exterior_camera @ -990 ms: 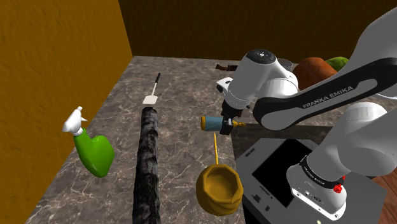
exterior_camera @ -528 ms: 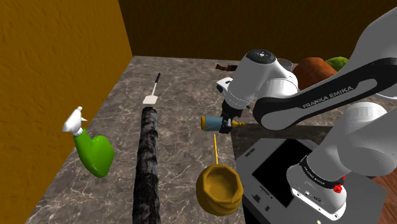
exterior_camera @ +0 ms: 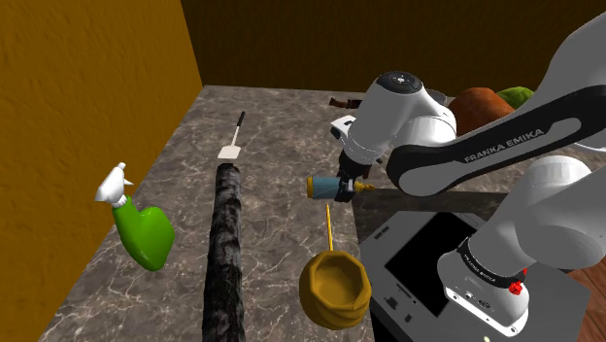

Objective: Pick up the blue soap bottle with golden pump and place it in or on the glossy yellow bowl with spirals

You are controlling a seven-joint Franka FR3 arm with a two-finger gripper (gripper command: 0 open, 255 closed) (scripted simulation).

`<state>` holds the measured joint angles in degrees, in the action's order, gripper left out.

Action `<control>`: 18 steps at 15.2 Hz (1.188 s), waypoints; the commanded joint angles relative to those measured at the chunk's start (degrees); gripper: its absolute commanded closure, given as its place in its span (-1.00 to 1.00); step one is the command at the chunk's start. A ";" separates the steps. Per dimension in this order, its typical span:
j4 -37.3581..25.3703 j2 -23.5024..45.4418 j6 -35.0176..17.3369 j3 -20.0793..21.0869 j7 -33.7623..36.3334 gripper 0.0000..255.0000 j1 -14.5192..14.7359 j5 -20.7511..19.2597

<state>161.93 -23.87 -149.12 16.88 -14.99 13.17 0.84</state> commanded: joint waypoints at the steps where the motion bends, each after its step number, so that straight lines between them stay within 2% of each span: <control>1: -0.45 -1.45 1.89 -0.40 -0.45 1.00 0.38 0.41; 18: -7.95 -10.81 18.68 -3.06 -2.93 1.00 1.79 1.63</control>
<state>154.30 -34.14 -131.32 14.07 -17.65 14.95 2.47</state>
